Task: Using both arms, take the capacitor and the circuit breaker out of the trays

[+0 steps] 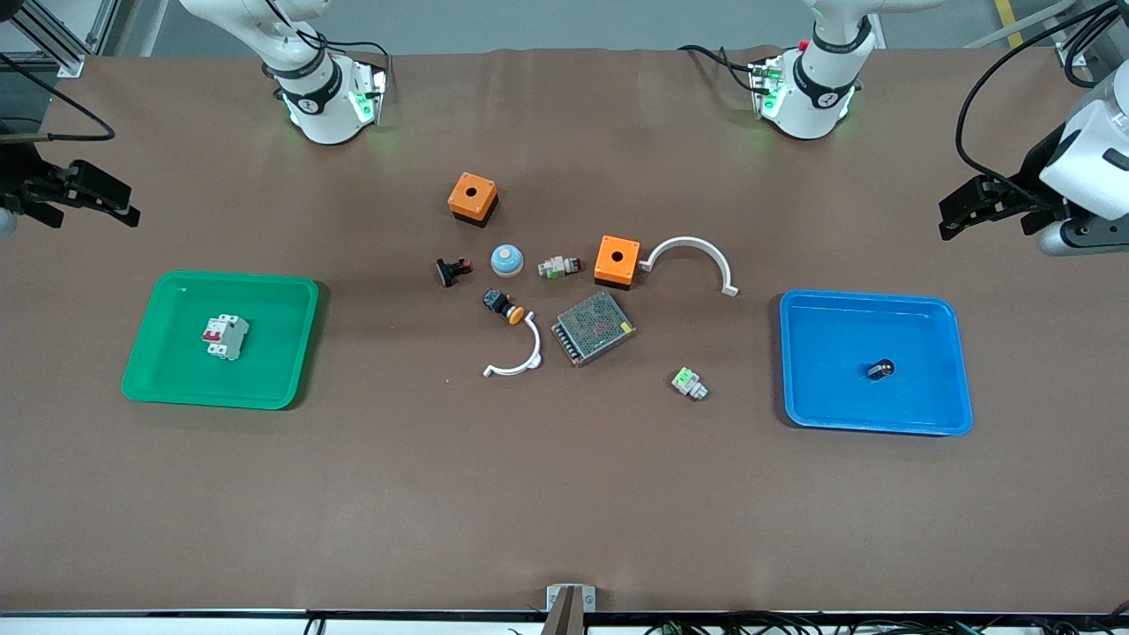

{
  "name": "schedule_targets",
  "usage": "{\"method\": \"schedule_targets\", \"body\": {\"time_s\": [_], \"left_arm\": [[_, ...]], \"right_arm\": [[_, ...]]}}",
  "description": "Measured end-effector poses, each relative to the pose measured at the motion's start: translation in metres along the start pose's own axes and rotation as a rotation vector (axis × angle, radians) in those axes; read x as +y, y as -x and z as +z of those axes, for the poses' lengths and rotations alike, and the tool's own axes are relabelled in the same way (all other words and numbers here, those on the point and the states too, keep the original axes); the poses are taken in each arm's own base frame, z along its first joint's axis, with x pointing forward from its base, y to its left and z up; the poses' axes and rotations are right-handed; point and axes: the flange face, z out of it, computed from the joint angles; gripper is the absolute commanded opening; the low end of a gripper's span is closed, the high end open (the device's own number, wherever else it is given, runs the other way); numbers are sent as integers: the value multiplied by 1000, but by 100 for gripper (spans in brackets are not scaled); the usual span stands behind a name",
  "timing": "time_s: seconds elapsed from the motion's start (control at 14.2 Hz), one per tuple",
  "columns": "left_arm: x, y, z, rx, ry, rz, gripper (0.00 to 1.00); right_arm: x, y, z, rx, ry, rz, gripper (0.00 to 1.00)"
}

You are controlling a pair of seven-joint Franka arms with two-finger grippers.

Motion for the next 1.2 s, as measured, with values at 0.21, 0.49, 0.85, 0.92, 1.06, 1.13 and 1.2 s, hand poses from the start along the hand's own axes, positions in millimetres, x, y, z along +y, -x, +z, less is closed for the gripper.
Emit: {"method": "schedule_targets", "body": {"time_s": [0.21,0.49,0.85,0.92,1.06,1.13,1.2], "left_arm": [[0,1,2,-9,-1,0,100],[0,1,11,-32,-5,-5,100],[0,2,19,-49,-8,-12,100],[0,2,19,-49,-9,-12,100],[0,2,19,-49,-9,-12,100],[0,2,19,-50,-9,-12,100],[0,2,20,-49,-9,-13,100]], "right_arm": [[30,-37,45,-24,1,52,100],[60,-75,98,-34,4,79,100],[68,-79,98,-25,38,53,100],[68,-81,105,-25,41,54,100],[75,-88,145,1,34,71,100],[82,-89,175,12,23,86,100],[87,-87,209,22,13,101,100]]}}
